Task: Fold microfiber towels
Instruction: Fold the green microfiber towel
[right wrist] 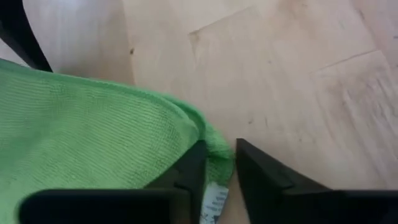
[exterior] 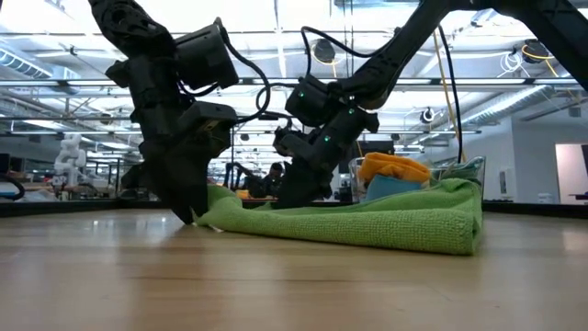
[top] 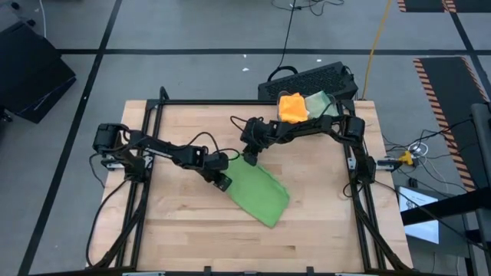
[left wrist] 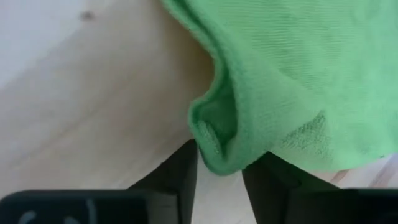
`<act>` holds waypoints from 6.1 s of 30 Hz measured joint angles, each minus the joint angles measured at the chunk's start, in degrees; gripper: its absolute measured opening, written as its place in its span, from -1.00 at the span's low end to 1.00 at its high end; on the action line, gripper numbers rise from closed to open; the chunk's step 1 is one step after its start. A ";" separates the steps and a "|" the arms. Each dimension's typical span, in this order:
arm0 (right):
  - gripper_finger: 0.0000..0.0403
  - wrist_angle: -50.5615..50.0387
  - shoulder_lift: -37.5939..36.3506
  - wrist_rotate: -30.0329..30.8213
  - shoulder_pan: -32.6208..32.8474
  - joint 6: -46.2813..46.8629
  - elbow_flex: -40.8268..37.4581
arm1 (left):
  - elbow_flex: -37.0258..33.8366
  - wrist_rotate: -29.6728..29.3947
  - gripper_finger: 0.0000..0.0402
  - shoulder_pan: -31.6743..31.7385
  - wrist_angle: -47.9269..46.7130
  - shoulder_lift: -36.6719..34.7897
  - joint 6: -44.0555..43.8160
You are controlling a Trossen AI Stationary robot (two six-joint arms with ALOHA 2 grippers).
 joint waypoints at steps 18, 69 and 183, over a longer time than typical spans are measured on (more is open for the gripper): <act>-0.87 -1.73 0.22 -13.61 -4.44 4.40 -0.55 | -2.13 4.48 -0.25 1.45 -10.46 -14.59 -16.23; -0.95 0.26 -0.15 5.92 1.64 3.89 -0.37 | -16.35 -15.10 0.39 -13.04 20.52 -14.59 -49.14; -0.31 26.48 -39.96 -12.34 9.36 20.16 -39.04 | 8.57 -23.24 -0.03 -15.15 7.86 -1.91 -6.31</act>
